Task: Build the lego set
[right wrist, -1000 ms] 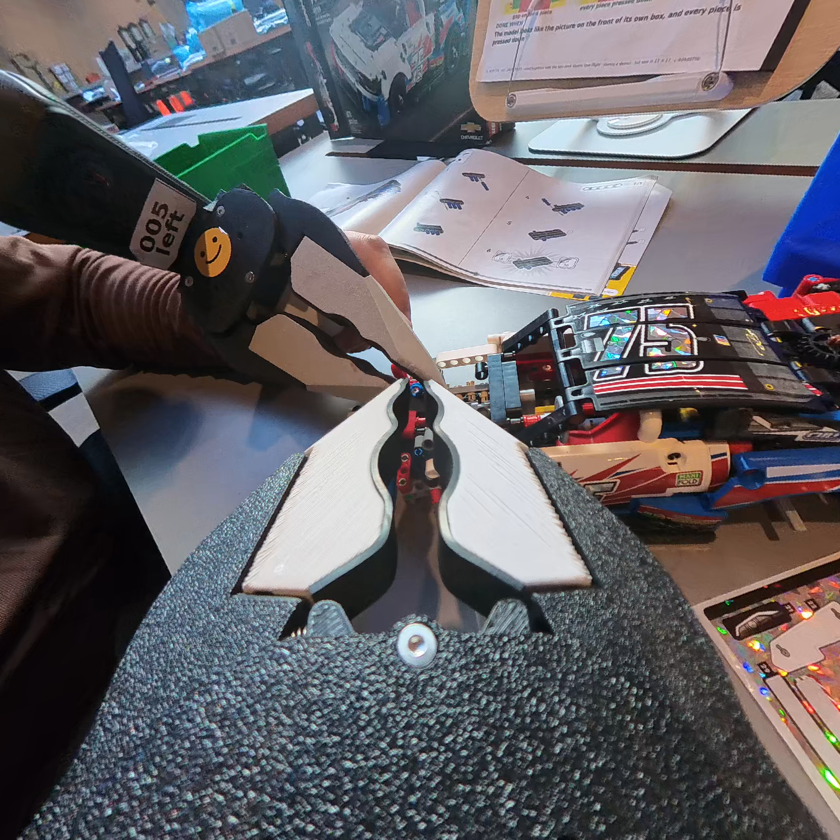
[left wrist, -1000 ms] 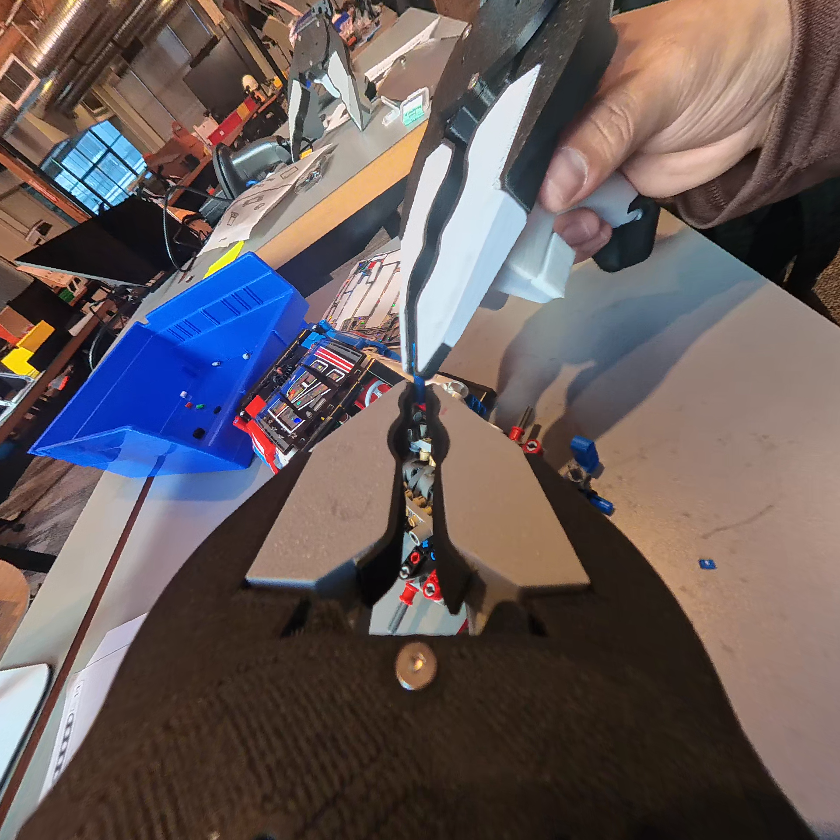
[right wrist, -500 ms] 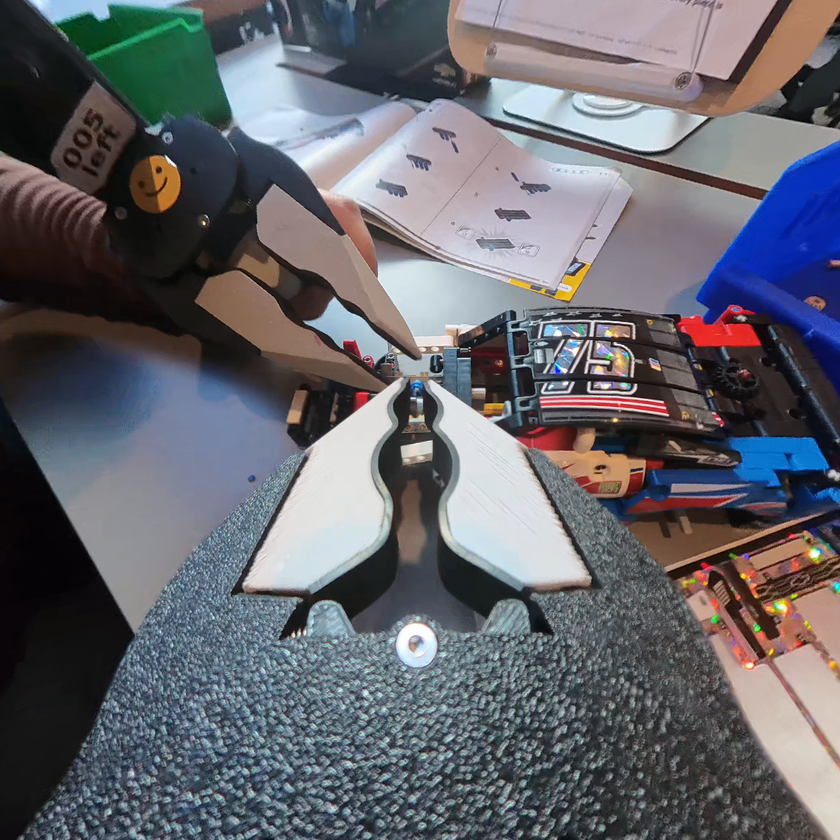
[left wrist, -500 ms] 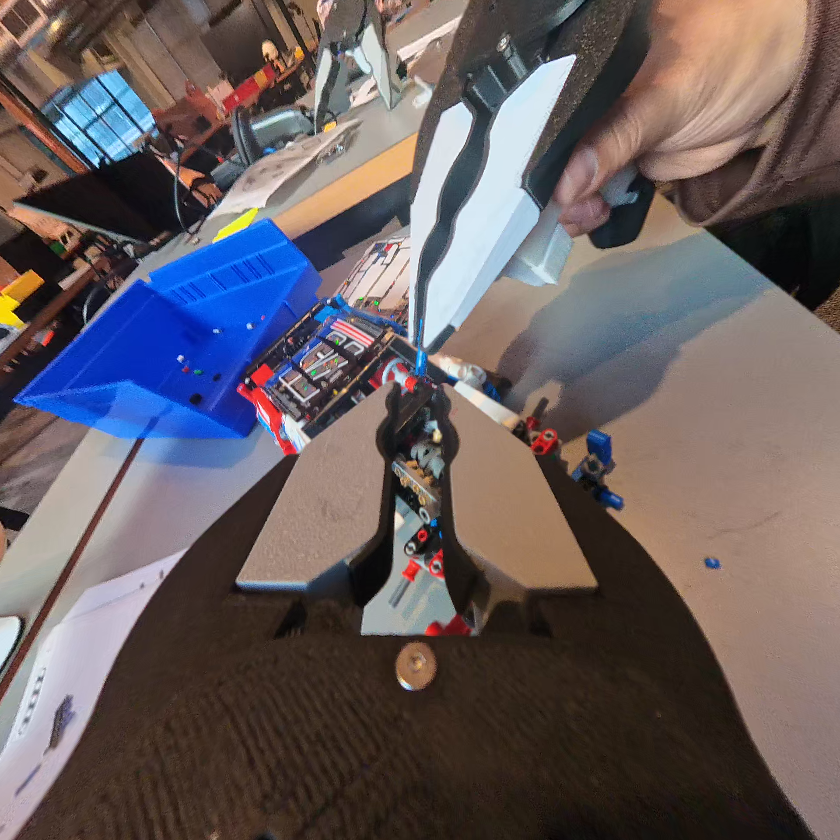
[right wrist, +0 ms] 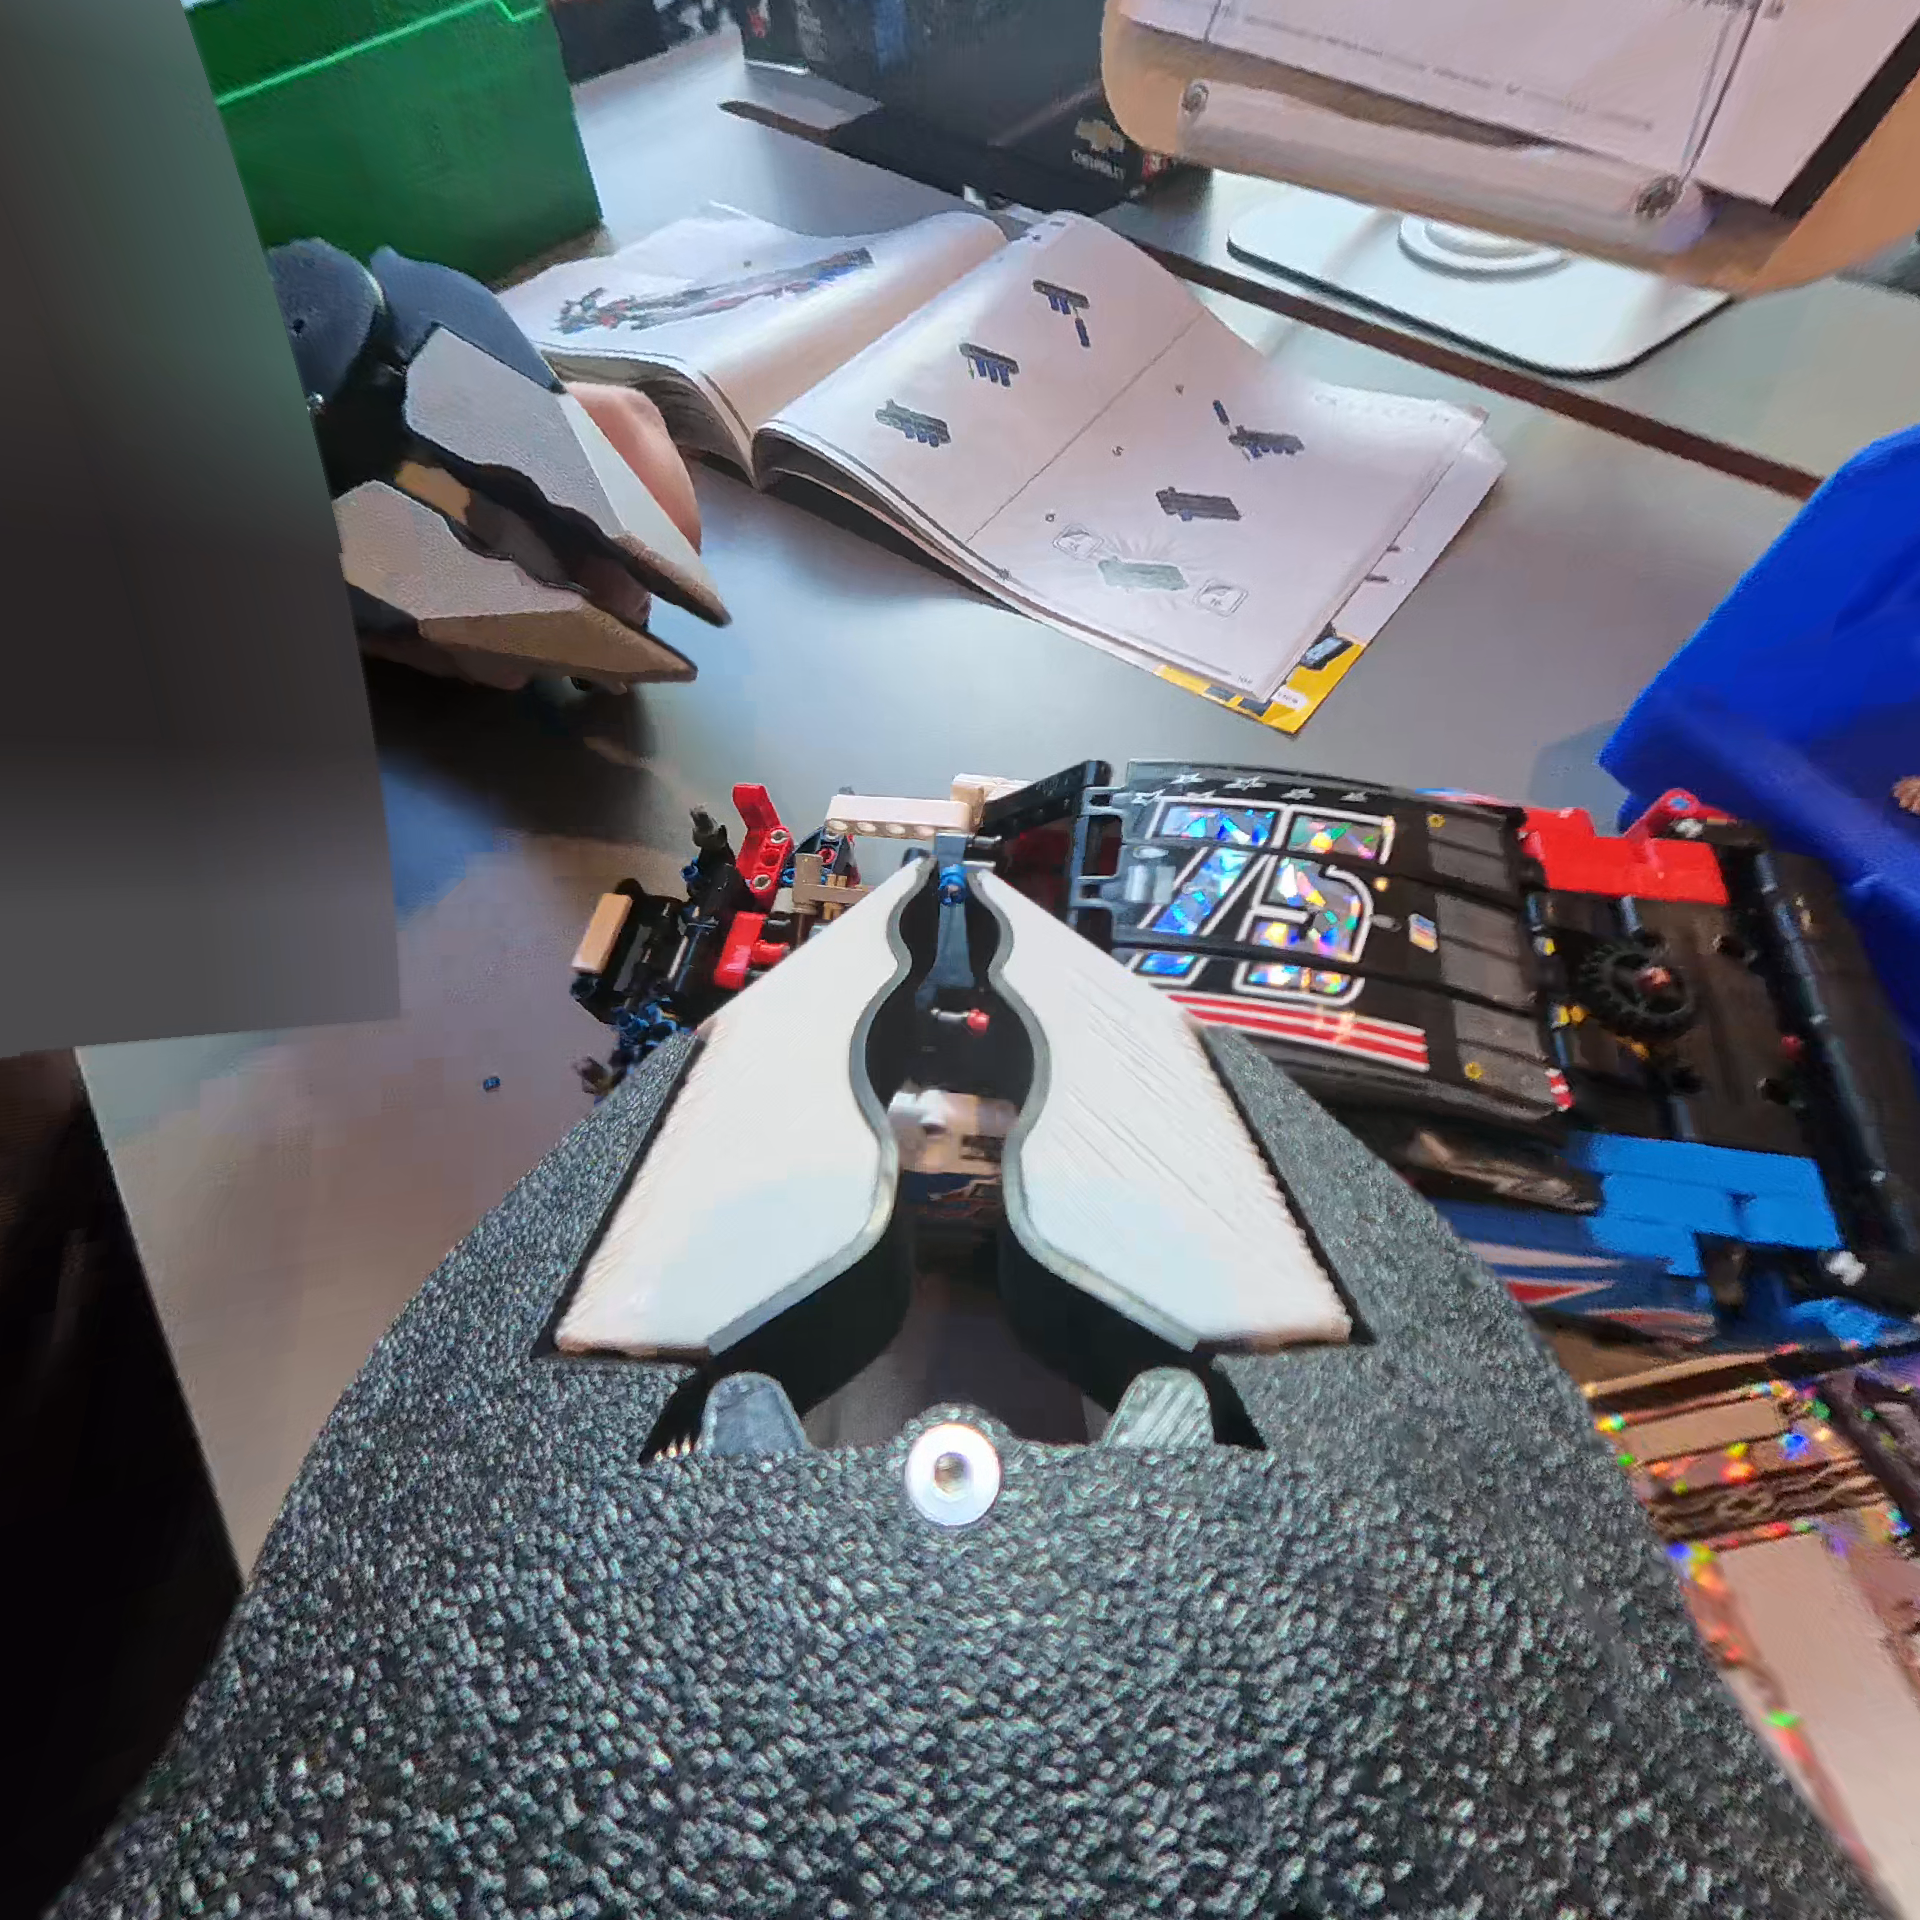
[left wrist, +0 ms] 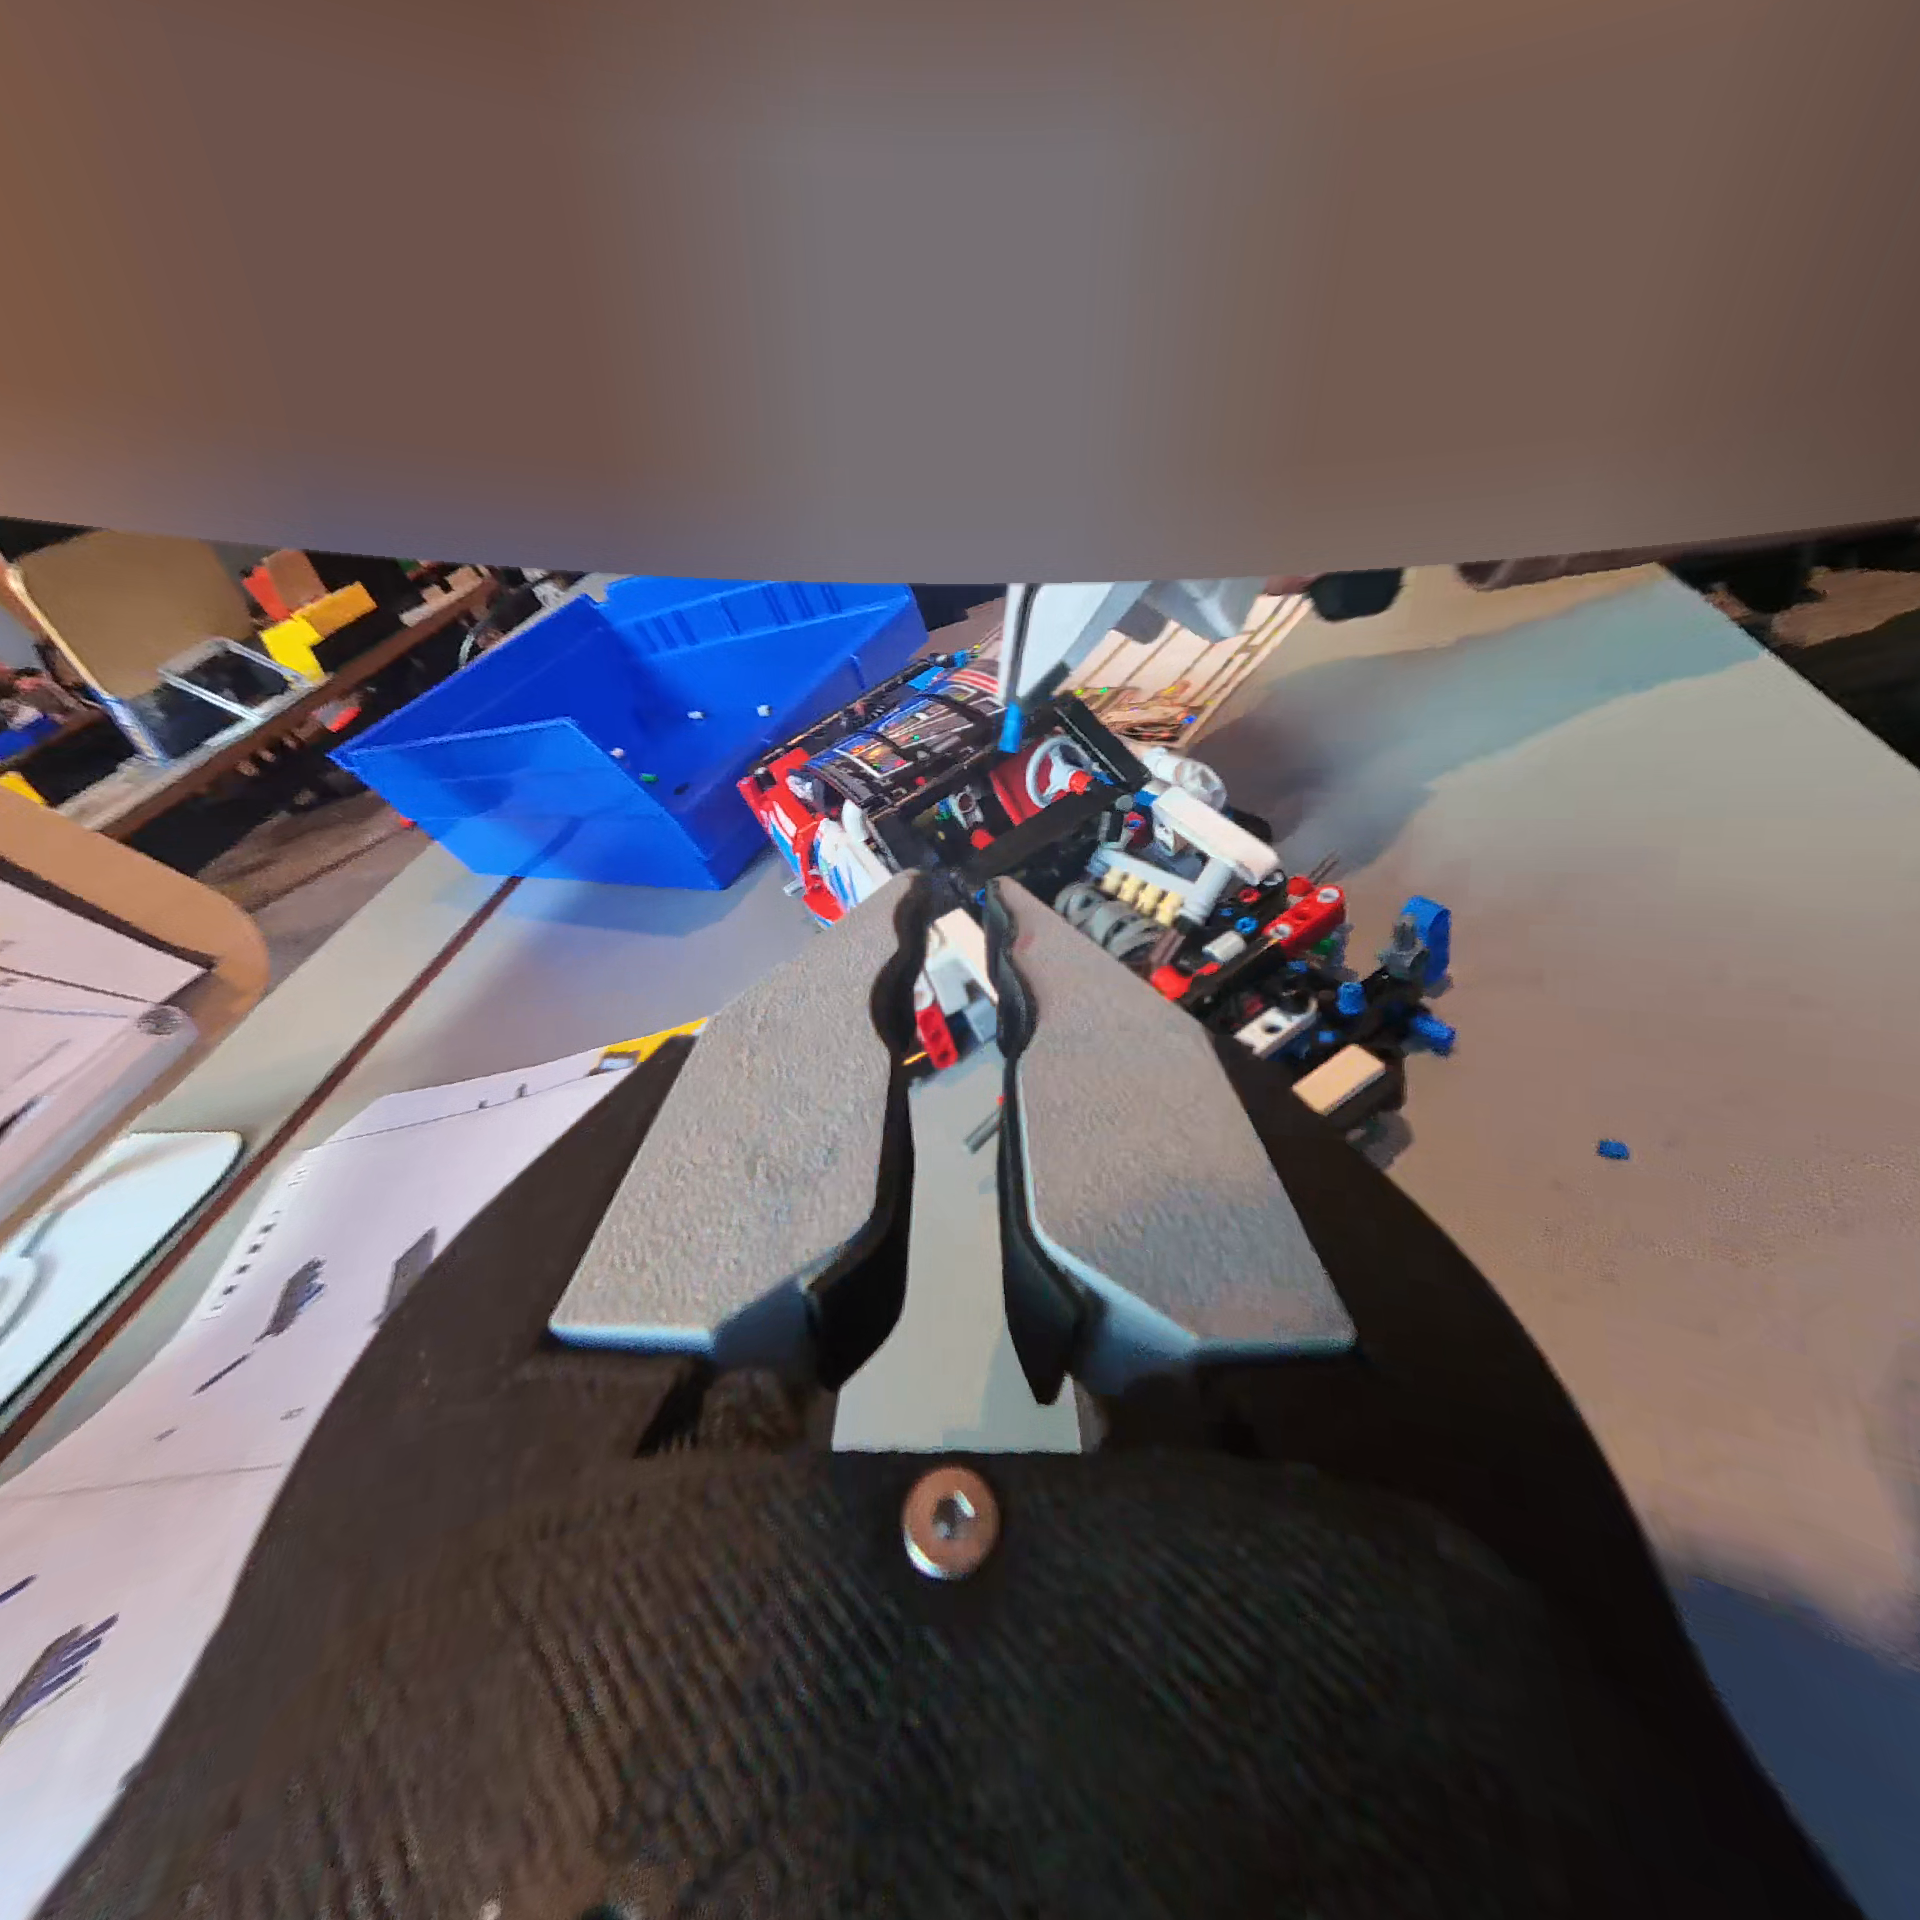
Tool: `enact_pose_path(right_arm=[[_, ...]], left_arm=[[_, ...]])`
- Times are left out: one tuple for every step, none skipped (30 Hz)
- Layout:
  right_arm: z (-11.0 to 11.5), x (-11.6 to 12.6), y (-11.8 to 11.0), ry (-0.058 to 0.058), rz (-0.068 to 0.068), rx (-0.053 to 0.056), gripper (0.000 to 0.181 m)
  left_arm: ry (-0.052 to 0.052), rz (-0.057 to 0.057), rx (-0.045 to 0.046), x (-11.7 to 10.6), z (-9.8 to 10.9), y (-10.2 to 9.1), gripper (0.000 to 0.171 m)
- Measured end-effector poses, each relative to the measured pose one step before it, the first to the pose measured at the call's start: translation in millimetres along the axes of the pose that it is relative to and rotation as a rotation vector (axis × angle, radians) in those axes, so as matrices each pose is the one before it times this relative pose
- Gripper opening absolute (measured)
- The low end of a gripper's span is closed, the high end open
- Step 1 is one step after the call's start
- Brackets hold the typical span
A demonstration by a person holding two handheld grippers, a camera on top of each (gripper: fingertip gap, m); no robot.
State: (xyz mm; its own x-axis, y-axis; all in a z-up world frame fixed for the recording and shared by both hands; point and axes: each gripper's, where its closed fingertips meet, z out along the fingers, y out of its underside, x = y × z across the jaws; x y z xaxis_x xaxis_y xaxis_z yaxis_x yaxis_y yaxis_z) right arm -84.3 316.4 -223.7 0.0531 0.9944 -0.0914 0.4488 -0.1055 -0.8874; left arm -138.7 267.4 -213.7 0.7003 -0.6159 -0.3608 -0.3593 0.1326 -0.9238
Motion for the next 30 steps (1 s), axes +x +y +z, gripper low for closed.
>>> enact_pose_path(right_arm=[[0.08, -3.15, 1.62, 0.0155, 0.0192, -0.0066, 0.005], [-0.59, -2.58, 1.07, 0.0228, 0.0071, -0.0038, 0.004], [-1.61, -0.6, -0.22, 0.0385, -0.0109, 0.0035, 0.005], [-2.61, 0.97, -1.71, 0.048, -0.0138, 0.0158, 0.005], [-3.78, 0.47, -3.64, 0.0407, 0.0053, 0.0326, 0.005], [-4.1, -1.03, -4.97, 0.0304, 0.0264, 0.0465, 0.004], [-2.9, -5.57, -4.33, 0.0085, 0.0324, 0.0435, 0.004], [-1.29, -7.71, 1.28, 0.0014, 0.0175, -0.0033, 0.004], [-1.58, -5.1, 3.93, 0.0288, -0.0089, -0.0269, 0.004], [-3.27, -5.45, 0.35, 0.0324, -0.0149, -0.0071, 0.004], [-3.96, -8.09, -3.07, 0.0073, 0.0001, 0.013, 0.004], [-3.06, -9.17, -3.2, -0.0145, 0.0119, 0.0102, 0.004], [-1.79, -6.99, -1.57, -0.0136, 0.0046, -0.0018, 0.004], [-1.37, -3.04, -0.53, 0.004, -0.0125, -0.0084, 0.004], [-1.41, -1.51, -0.28, 0.0055, -0.0203, -0.0095, 0.004], [-1.34, -1.5, -0.18, -0.003, -0.0166, -0.0077, 0.004], [-0.98, -0.82, 0.0, -0.0075, -0.0124, -0.0051, 0.004], [-0.52, -0.07, 0.64, -0.0109, -0.0125, -0.0048, 0.004], [-0.09, 1.12, 1.37, -0.0128, -0.0148, -0.005, 0.004], [0.31, 2.52, 1.47, -0.0133, -0.0173, -0.0032, 0.004], [0.89, 4.14, 1.91, -0.0149, -0.017, -0.0016, 0.004], [1.43, 5.12, 2.36, -0.0196, -0.0128, -0.0008, 0.004], [1.68, 5.7, 1.82, -0.0236, -0.0104, 0.004, 0.004], [1.85, 6.57, 0.7, -0.0235, -0.0111, 0.0099, 0.004], [1.82, 6.91, 0.35, -0.0227, -0.0135, 0.0104, 0.004], [1.78, 6.61, 0.0, -0.0225, -0.018, 0.0089, 0.004], [1.51, 5.56, -0.37, -0.0214, -0.0204, 0.0093, 0.004], [1.47, 4.9, 0.05, -0.0185, -0.0112, 0.0052, 0.004], [1.83, 3.75, 1.24, -0.0185, 0.0019, -0.0029, 0.004], [1.77, 2.74, 3.14, -0.016, 0.0054, -0.0143, 0.004]], left_arm=[[-0.0168, 0.0079, 0.00447, -2.11, -2.09, -0.4, 0.006], [-0.012, -0.0009, 0.00717, -2.03, -1.58, -1.12, 0.006], [-0.0152, -0.0053, 0.01075, -3.0, -1.09, -1.44, 0.005], [-0.0105, -0.0038, 0.01195, -2.34, -0.26, -1.55, 0.004], [-0.0094, -0.0003, 0.0086, -2.28, 0.32, -1.44, 0.005], [-0.0055, 0.0023, 0.00887, -1.22, 0.7, -1.46, 0.005], [-0.008, 0.0043, 0.01055, -0.9, 0.41, -1.78, 0.005], [-0.0074, 0.0116, 0.00809, 0.0, 0.05, -1.53, 0.004], [-0.0094, 0.0293, -0.00211, 0.23, -0.12, -0.6, 0.004], [-0.0255, 0.0452, -0.00232, -1.76, -1.25, -0.93, 0.003], [-0.0279, 0.0485, 0.00277, -2.14, -2.42, -1.54, 0.001], [-0.0193, 0.0351, -0.00323, -1.4, -2.89, -0.16, 0.0], [-0.0116, 0.007, -0.01178, -0.61, -2.37, 1.88, 0.0], [0.0013, -0.0185, -0.00912, 0.66, -2.14, 1.78, 0.0], [0.0094, -0.028, -0.00574, 1.29, -1.43, 0.8, 0.0], [0.0134, -0.0259, -0.00728, 1.9, -0.75, 0.84, 0.0], [0.0124, -0.0215, -0.00788, 2.3, -0.12, 1.33, 0.004], [0.0134, -0.0152, -0.007, 3.02, 0.26, 1.33, 0.008], [0.0149, -0.0087, -0.0098, 3.35, 0.35, 1.97, 0.01], [0.0131, -0.0067, -0.00909, 2.97, 0.38, 1.64, 0.012], [0.008, 0.0023, -0.00467, 1.84, -0.18, 0.23, 0.014], [0.0064, 0.0039, 0.00091, 1.59, -0.98, -0.25, 0.014], [0.0059, 0.0055, 0.00479, 1.82, -1.77, -0.76, 0.014], [0.0069, 0.0089, 0.00377, 2.2, -1.9, -0.62, 0.014], [0.0055, 0.0073, 0.00122, 2.07, -2.44, -0.44, 0.013], [0.0095, 0.0053, 0.01458, 2.5, -3.19, -2.23, 0.01], [0.0031, 0.0144, 0.01852, 1.62, -2.98, -3.38, 0.006], [-0.0092, 0.0204, 0.00741, -0.2, -1.8, -2.28, 0.006], [-0.0067, 0.018, 0.00283, 0.03, -0.73, -1.1, 0.007], [-0.0039, 0.0123, 0.00034, 0.08, 0.27, -0.11, 0.007]])
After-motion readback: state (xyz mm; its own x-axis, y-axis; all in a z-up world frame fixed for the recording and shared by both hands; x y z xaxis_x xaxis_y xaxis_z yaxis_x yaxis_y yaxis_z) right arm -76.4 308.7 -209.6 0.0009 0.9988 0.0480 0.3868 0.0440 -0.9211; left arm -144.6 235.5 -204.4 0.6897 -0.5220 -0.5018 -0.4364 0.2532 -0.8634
